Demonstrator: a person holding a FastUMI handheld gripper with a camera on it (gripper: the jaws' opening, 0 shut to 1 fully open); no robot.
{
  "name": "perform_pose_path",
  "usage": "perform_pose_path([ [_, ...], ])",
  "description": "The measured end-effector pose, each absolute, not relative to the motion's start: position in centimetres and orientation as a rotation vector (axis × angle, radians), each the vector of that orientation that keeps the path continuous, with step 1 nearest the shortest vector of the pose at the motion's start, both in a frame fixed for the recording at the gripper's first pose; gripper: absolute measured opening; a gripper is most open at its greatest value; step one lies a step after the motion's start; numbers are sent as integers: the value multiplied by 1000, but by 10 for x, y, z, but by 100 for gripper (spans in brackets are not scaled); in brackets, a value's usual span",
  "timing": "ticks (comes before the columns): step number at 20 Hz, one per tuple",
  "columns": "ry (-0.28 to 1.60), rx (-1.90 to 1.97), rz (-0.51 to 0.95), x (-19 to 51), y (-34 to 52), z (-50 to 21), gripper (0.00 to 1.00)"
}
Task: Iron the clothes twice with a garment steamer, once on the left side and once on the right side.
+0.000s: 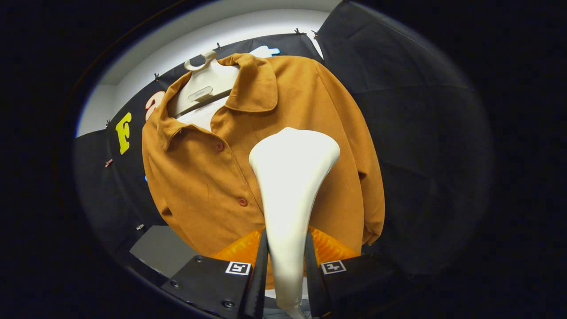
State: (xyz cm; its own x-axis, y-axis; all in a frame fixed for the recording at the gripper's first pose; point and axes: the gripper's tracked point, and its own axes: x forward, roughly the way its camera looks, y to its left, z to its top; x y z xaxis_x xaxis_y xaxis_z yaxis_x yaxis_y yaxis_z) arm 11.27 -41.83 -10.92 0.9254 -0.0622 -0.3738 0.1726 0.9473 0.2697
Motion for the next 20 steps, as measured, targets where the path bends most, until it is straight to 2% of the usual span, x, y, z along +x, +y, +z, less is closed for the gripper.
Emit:
perform_pose_path([
  [20,701,438,-189,69,-441,-269,43],
])
